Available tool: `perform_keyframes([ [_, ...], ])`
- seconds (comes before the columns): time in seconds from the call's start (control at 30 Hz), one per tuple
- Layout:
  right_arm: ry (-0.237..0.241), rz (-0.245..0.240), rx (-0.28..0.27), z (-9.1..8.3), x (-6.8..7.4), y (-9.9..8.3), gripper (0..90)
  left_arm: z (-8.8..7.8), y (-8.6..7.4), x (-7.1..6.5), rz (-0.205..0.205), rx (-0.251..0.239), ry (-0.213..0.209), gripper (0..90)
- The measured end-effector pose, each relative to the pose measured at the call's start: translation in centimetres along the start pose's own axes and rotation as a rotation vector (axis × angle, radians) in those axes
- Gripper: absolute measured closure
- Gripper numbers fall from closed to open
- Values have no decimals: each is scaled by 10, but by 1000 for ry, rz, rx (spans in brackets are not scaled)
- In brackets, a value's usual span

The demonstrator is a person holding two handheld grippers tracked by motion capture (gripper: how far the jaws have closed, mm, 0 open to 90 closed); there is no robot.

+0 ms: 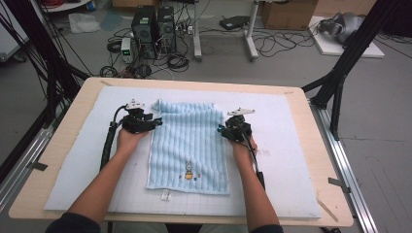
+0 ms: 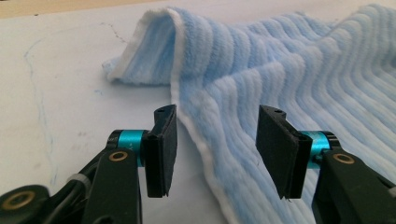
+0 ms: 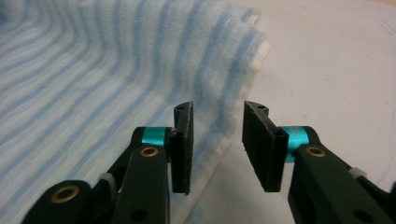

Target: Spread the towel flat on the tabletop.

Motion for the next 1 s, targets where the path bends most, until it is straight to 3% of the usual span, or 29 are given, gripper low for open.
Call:
perform_keyframes([
  [0.23,52,-25,6,-33,12,-17,567,-34,-11,-20,14,-37,-54,455],
  [0.37,74,-57,42,-48,24,-35,561,-53,-18,-33,9,-59,-89,493],
  [0.47,94,-58,70,-51,32,-49,573,-60,-27,-46,6,-47,-123,521],
  [0.6,77,-44,107,-46,32,-63,722,-62,-36,-61,17,-17,-141,529],
  [0.7,51,-30,92,-45,28,-64,859,-66,-41,-67,19,-14,-137,528],
  [0.77,32,-38,86,-44,25,-62,877,-68,-44,-68,11,-12,-139,526],
  [0.83,-63,-62,58,-44,16,-58,883,-70,-47,-68,3,-1,-128,526],
  [0.87,-91,-41,41,-44,12,-56,882,-72,-49,-69,1,5,-127,524],
  [0.93,-94,5,26,-43,8,-57,863,-78,-51,-72,-5,7,-121,522],
  [1.0,-78,23,13,-45,9,-57,764,-84,-52,-77,3,10,-110,523],
])
Point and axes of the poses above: each handheld gripper's, and its own axes: z roughly forward along the jaws, y roughly out of its top, x roughly to its left, the point moved 10 cm from there along z, roughly forward along the jaws, and after that the axes turned 13 degrees about z, right-handed, at the moved point
